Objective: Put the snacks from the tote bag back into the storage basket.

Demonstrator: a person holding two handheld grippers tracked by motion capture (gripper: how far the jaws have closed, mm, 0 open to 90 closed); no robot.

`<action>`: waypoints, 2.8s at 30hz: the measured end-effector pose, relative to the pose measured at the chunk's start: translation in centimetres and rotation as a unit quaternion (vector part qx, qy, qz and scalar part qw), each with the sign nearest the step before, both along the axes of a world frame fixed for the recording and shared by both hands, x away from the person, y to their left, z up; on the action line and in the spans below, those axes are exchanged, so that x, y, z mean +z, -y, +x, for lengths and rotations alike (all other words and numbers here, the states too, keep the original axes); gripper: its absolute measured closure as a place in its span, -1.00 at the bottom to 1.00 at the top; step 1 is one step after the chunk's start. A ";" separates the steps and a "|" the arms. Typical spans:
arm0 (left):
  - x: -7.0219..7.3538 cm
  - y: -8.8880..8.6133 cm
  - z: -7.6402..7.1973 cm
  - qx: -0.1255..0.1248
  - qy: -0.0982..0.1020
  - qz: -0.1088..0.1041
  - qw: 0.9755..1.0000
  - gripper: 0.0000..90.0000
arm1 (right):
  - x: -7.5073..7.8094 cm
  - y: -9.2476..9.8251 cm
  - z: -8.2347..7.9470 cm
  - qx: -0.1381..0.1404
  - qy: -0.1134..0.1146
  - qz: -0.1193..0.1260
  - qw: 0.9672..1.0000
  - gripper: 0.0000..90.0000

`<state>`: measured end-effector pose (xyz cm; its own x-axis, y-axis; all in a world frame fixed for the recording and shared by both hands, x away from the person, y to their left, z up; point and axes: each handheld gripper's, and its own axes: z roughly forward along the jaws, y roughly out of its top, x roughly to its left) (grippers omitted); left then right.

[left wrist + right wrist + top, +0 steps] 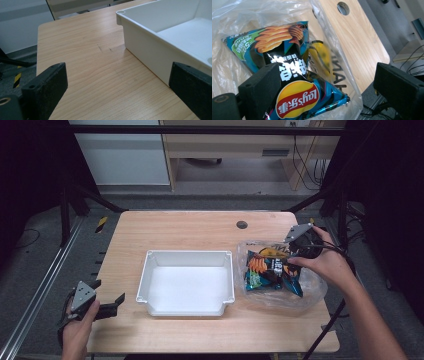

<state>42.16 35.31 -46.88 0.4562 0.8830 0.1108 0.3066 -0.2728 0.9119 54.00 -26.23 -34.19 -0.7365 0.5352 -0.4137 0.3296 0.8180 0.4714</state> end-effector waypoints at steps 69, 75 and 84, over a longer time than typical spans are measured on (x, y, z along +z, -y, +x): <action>-0.2 -0.6 -0.1 0.010 -0.007 -0.017 1.000 -0.96 | -8.8 -3.2 3.0 0.056 -0.151 -0.057 0.985 -0.82; -0.2 -0.6 -0.1 0.009 -0.007 -0.017 1.000 -0.96 | -9.2 -3.2 3.0 0.060 -0.151 -0.063 0.985 -0.83; -0.1 -0.6 -0.2 0.009 -0.006 -0.018 1.000 -0.96 | -9.6 -3.3 2.9 0.061 -0.147 -0.067 0.985 -0.84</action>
